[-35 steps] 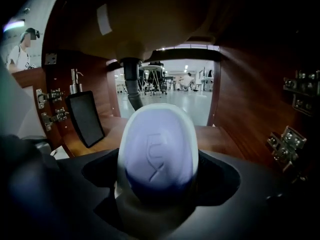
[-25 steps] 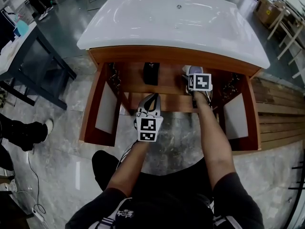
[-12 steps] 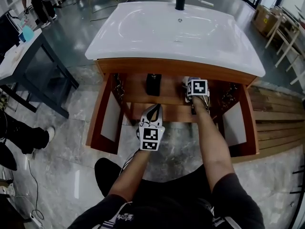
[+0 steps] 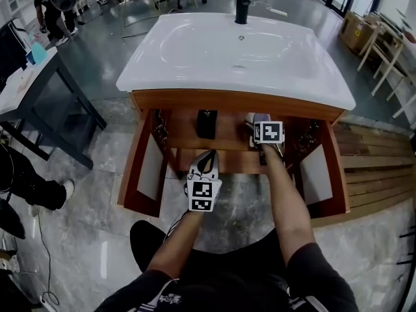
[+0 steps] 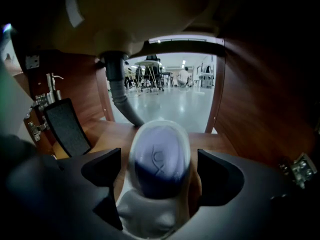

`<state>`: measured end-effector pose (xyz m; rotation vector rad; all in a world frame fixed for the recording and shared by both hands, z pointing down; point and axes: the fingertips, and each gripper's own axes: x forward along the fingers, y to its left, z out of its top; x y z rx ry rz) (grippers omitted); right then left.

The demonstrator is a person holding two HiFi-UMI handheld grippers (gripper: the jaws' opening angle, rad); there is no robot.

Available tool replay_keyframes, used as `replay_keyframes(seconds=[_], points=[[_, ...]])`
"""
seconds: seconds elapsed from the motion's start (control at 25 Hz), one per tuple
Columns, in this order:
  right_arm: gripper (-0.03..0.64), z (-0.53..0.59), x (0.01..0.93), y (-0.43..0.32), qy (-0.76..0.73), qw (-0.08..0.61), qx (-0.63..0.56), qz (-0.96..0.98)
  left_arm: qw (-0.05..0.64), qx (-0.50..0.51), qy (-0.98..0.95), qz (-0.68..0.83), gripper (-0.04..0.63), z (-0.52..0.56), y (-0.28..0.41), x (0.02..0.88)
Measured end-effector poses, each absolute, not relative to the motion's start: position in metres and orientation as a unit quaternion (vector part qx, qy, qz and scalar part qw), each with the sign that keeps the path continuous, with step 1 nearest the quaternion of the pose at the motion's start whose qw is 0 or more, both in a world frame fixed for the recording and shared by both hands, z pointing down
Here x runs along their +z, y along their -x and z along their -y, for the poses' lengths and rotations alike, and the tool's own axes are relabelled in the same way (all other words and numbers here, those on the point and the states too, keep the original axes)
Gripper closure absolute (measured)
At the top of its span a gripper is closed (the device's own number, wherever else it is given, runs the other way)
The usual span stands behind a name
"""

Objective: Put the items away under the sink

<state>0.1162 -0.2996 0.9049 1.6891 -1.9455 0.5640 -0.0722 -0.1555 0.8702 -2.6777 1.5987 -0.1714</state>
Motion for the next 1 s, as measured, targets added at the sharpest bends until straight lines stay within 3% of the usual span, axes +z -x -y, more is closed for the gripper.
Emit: replay_keyframes(seconds=[0.48, 0.52, 0.6, 0.68, 0.8, 1.0], points=[[0.156, 0.213, 0.809, -0.07, -0.626, 0.167, 0.018, 0.761, -0.003, -0.026, 0.851, -0.524, 0.589, 0.162, 0.084, 0.838], [0.21, 0.206, 0.8, -0.069, -0.63, 0.16, 0.009, 0.76, -0.005, -0.023, 0.852, -0.524, 0.589, 0.161, 0.084, 0.831], [0.382, 0.193, 0.784, -0.069, -0.642, 0.159, -0.018, 0.75, -0.004, -0.01, 0.857, -0.515, 0.589, 0.157, 0.079, 0.813], [0.483, 0.181, 0.772, -0.068, -0.645, 0.171, -0.041, 0.743, -0.001, 0.007, 0.866, -0.5, 0.589, 0.15, 0.072, 0.791], [0.56, 0.166, 0.748, -0.065, -0.639, 0.174, -0.041, 0.748, -0.007, 0.02, 0.876, -0.481, 0.589, 0.139, 0.064, 0.749], [0.594, 0.13, 0.686, -0.055, -0.625, 0.149, -0.009, 0.766, -0.032, 0.026, 0.877, -0.479, 0.589, 0.122, 0.067, 0.67]])
